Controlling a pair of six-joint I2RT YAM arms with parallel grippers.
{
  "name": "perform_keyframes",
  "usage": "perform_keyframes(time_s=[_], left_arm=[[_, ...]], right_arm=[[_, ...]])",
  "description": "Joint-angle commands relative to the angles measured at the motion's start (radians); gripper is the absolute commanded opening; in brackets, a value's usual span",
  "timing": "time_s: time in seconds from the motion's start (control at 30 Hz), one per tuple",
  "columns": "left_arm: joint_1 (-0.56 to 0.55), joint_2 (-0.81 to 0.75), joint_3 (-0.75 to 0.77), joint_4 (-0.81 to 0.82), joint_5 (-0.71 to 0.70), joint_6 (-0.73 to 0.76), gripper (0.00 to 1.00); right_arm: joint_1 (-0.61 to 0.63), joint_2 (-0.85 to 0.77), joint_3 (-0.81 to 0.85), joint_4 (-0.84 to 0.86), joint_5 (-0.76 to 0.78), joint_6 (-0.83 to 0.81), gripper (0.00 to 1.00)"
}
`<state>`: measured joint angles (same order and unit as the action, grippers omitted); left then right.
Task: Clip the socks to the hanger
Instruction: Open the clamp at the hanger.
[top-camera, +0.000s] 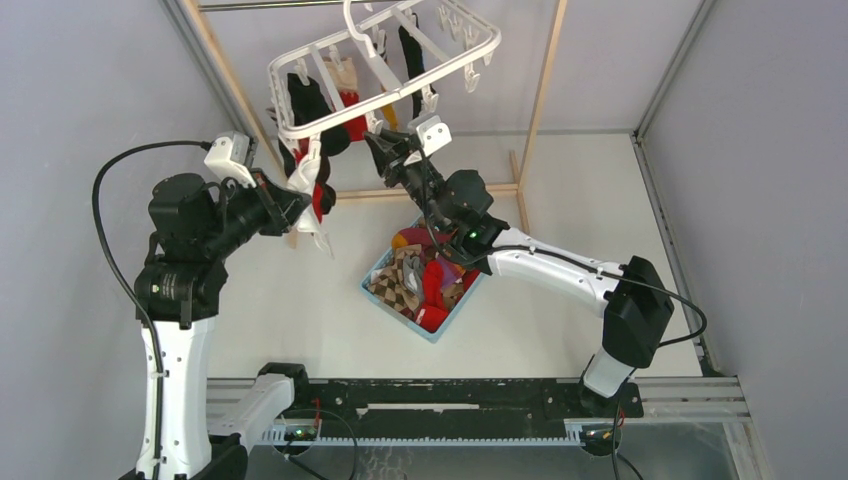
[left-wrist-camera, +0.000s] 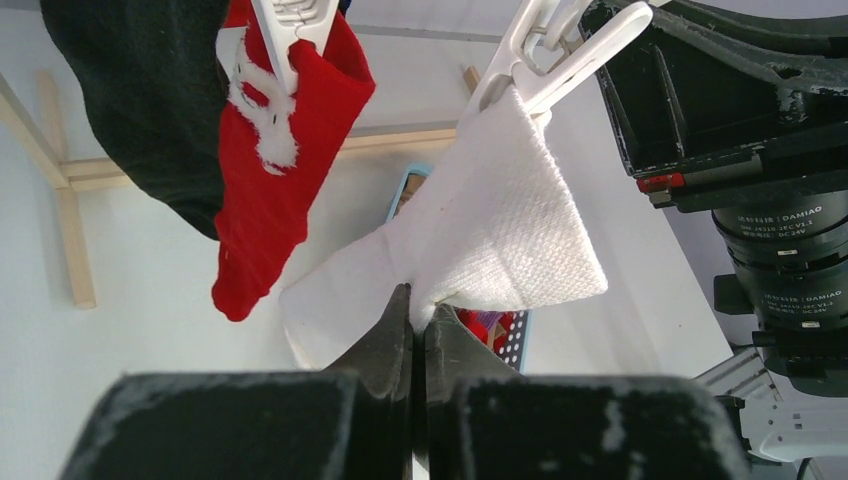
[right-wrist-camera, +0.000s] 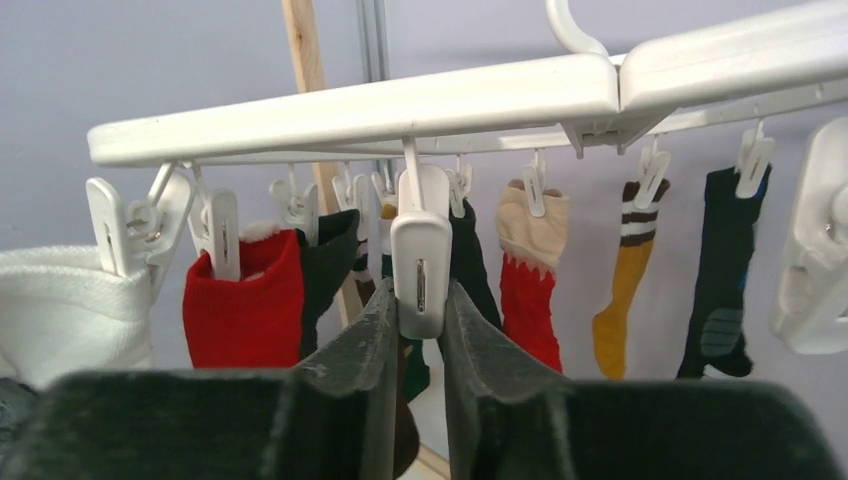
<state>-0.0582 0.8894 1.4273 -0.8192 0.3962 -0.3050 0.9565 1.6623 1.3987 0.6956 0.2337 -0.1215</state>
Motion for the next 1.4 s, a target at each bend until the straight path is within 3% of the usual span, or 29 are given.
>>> perform_keyframes(time_s=[0.0, 0.13, 0.23, 0.3, 0.37, 0.43, 0.53, 0.83, 1.07, 1.37], left_arm=[[0.009, -0.009, 0.044, 0.023, 0.013, 0.015, 0.0], [0.009, -0.011, 0.044, 0.022, 0.009, 0.016, 0.0], [0.01, -0.012, 0.045, 0.025, -0.002, 0.012, 0.05], [0.012, -0.01, 0.049, 0.022, -0.01, 0.011, 0.18], [0.012, -0.011, 0.053, 0.019, -0.028, 0.009, 0.4], [0.012, -0.013, 0.062, 0.012, -0.043, 0.01, 0.55], [0.014, -0.016, 0.076, 0.007, -0.044, 0.012, 0.69], [0.014, -0.052, 0.158, 0.003, 0.021, 0.027, 0.85], [0.015, -0.065, 0.16, 0.071, 0.155, -0.037, 0.83], [0.005, 0.063, 0.2, 0.26, 0.25, -0.198, 0.87]], right_arm=[[0.001, -0.055, -0.013, 0.033, -0.017, -0.024, 0.17], [0.002, -0.074, -0.03, 0.035, -0.023, -0.03, 0.02], [0.004, -0.091, -0.036, 0.021, -0.035, -0.027, 0.0], [0.01, -0.1, -0.037, 0.005, -0.046, -0.031, 0.0], [0.016, -0.111, -0.036, -0.012, -0.052, -0.037, 0.0], [0.02, -0.12, -0.035, -0.033, -0.06, -0.038, 0.0], [0.025, -0.129, -0.03, -0.07, -0.069, -0.035, 0.0], [0.047, -0.103, 0.078, -0.27, -0.108, -0.024, 0.0], [0.077, -0.071, 0.128, -0.331, -0.119, -0.03, 0.0], [0.116, -0.039, 0.174, -0.354, -0.12, -0.032, 0.0]])
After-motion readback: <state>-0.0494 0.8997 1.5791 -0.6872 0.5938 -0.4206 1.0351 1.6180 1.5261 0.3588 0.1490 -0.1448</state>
